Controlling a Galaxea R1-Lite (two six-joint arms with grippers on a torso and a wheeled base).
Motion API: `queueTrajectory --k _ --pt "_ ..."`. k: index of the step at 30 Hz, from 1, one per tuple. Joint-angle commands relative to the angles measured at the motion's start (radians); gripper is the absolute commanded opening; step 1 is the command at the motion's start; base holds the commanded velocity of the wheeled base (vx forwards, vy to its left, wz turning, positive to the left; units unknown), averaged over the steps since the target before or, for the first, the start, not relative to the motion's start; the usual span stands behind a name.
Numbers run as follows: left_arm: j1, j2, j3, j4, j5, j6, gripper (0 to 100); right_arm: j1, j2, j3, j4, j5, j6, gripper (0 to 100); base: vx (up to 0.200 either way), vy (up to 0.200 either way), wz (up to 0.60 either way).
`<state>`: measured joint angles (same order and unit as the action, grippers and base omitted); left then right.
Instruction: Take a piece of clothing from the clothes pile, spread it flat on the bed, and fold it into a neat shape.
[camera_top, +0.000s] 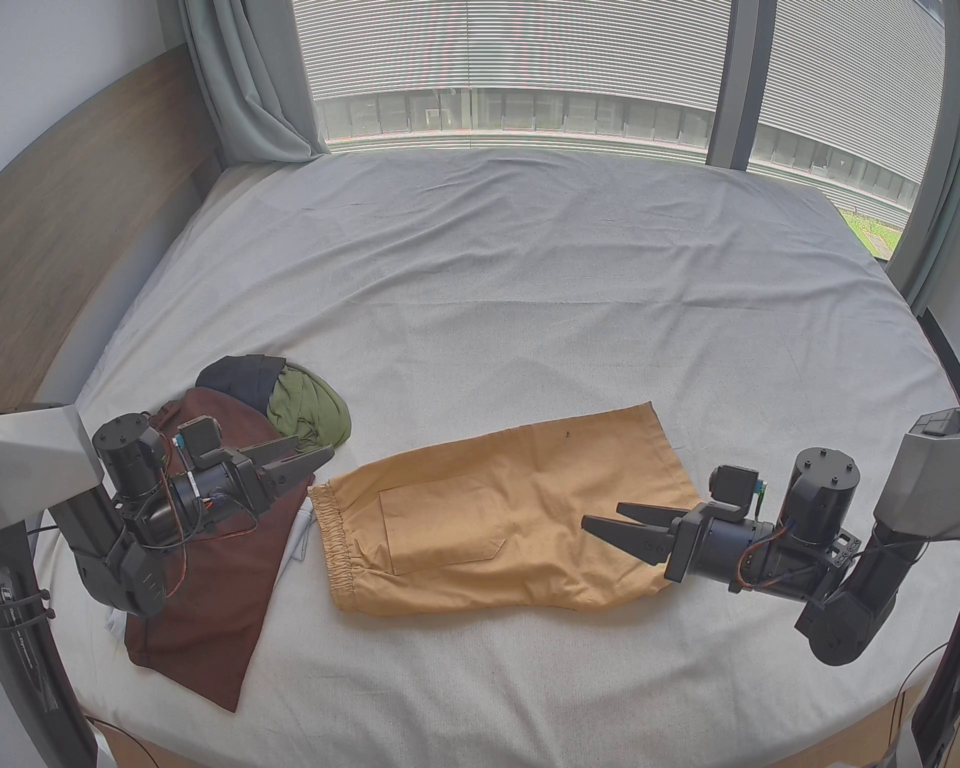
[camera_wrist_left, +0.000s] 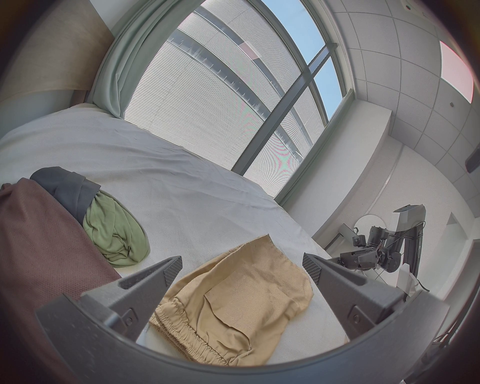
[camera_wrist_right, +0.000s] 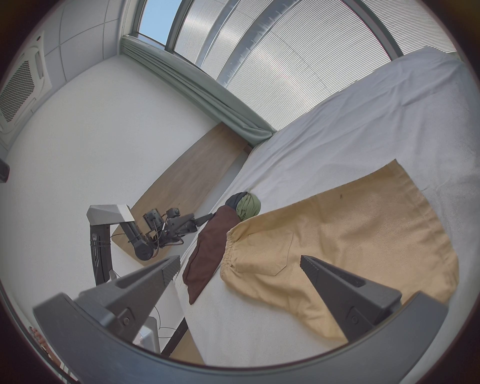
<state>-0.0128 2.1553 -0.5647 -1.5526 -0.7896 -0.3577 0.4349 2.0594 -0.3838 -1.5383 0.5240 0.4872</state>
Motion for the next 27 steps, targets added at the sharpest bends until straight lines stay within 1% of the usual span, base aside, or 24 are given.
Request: queueTrajectory --k 1,6,11,15,25,27 --pt "-0.004 -0.003 0.012 -0.001 0.000 -0.003 100 -0.039 -0.035 -0.013 0.000 0.001 -0.001 100 0.000 0.000 0.00" --pt "-0.010 0.011 0.012 -0.001 -0.002 -0.003 100 -0.067 -0.042 -0.020 0.000 0.001 -0.002 100 0.000 0.000 0.00" --pt "-0.013 0.031 0.037 0.000 -0.002 -0.003 100 -0.068 -0.042 -0.018 0.000 0.001 -0.004 100 0.000 0.000 0.00" --pt "-0.021 0.086 0.071 -0.001 -0.002 -0.003 100 -0.067 -0.039 -0.013 0.000 -0.001 -0.009 100 0.000 0.000 0.00" --pt "-0.021 0.156 0.078 -0.001 -0.002 -0.006 100 -0.067 -0.036 -0.010 0.000 -0.001 -0.009 100 0.000 0.000 0.00" --pt "-0.024 0.167 0.101 -0.001 -0.002 -0.006 100 -0.067 -0.035 -0.010 0.000 -0.001 -0.009 100 0.000 0.000 0.00"
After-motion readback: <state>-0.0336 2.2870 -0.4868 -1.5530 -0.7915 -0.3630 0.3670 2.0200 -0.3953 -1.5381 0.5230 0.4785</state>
